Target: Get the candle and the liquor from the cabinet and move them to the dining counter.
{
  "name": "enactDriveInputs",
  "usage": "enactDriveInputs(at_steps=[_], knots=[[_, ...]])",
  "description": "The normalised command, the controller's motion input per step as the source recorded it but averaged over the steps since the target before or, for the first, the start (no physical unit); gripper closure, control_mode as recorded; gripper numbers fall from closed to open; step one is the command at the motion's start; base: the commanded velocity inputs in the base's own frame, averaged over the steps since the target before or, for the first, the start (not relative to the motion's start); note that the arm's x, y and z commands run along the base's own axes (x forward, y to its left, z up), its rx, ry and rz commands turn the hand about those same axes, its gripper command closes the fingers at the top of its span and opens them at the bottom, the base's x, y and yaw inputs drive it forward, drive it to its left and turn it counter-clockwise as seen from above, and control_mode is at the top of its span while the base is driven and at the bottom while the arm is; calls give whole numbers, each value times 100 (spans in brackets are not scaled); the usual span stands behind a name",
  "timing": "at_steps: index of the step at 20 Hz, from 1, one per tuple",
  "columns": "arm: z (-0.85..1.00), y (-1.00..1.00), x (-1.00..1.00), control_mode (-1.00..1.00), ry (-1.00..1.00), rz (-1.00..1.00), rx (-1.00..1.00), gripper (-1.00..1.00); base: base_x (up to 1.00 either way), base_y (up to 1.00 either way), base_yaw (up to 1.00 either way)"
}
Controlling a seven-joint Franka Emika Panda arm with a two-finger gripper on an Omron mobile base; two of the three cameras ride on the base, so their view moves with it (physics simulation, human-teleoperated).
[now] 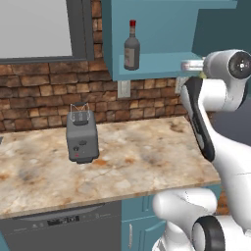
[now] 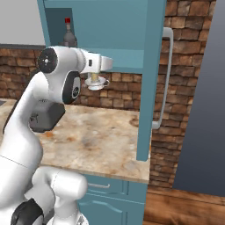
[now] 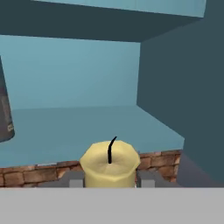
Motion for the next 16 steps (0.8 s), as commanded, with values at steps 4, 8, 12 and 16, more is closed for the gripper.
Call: enactDriveInputs(at_steps=[4,8,12,16], knots=[[0,17,-99,-100,0,0,0,100,0,0,0],[0,26,-80,-100,0,1,0,100,0,0,0],[0,31,-52,-100,0,1,0,100,0,0,0],[0,18,-26,-100,1,5,0,100,0,0,0]])
